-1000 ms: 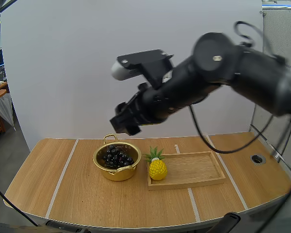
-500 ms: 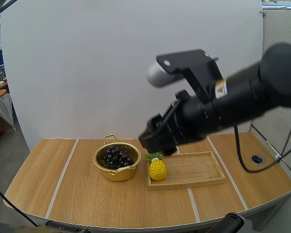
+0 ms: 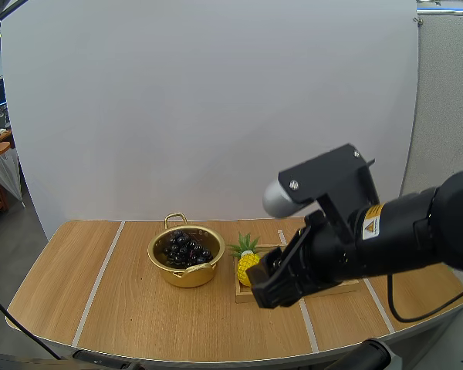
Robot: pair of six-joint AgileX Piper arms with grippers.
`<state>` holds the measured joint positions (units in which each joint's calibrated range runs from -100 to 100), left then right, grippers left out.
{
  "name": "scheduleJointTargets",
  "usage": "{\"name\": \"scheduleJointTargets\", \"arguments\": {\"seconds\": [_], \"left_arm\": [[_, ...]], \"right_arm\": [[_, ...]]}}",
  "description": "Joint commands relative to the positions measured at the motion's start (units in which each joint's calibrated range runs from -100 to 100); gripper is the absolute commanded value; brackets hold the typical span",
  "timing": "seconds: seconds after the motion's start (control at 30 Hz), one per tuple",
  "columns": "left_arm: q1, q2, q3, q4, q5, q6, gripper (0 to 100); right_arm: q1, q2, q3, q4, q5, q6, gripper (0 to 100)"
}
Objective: Open the pot, put the grape inside, and close it
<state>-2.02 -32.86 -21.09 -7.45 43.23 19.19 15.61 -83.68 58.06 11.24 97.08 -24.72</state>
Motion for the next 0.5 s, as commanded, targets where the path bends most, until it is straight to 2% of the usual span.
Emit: {"name": "scheduleJointTargets", "arguments": {"seconds": [0.0,0.07,0.1,0.13,0.2,0.23,0.47], "left_arm": [[-0.07,-0.27,-0.22,0.03,-2.02,-0.63,0],[-0.07,-0.27,-0.22,0.03,-2.02,-0.63,0],[-0.07,-0.27,-0.22,0.03,-2.02,-0.63,0],[-0.07,-0.27,-0.22,0.03,-2.02,-0.63,0],[-0.07,-0.27,-0.22,0.03,-2.02,-0.63,0],[-0.07,-0.27,-0.22,0.03,-2.02,-0.63,0],[-0.07,-0.27,-0.22,0.03,-2.02,-0.63,0]], "right_arm": [[-0.22,-0.62,2.08,-0.70,-3.10,-0.14,100],[-0.22,-0.62,2.50,-0.93,-3.63,-0.14,100],[-0.22,-0.62,2.50,-0.93,-3.63,-0.14,88],[-0.22,-0.62,2.50,-0.93,-3.63,-0.14,67],[-0.22,-0.62,2.50,-1.11,-4.04,-0.14,16],[-0.22,-0.62,2.50,-1.26,-4.25,-0.14,0],[-0.22,-0.62,2.50,-1.88,-5.48,-0.14,0]]}}
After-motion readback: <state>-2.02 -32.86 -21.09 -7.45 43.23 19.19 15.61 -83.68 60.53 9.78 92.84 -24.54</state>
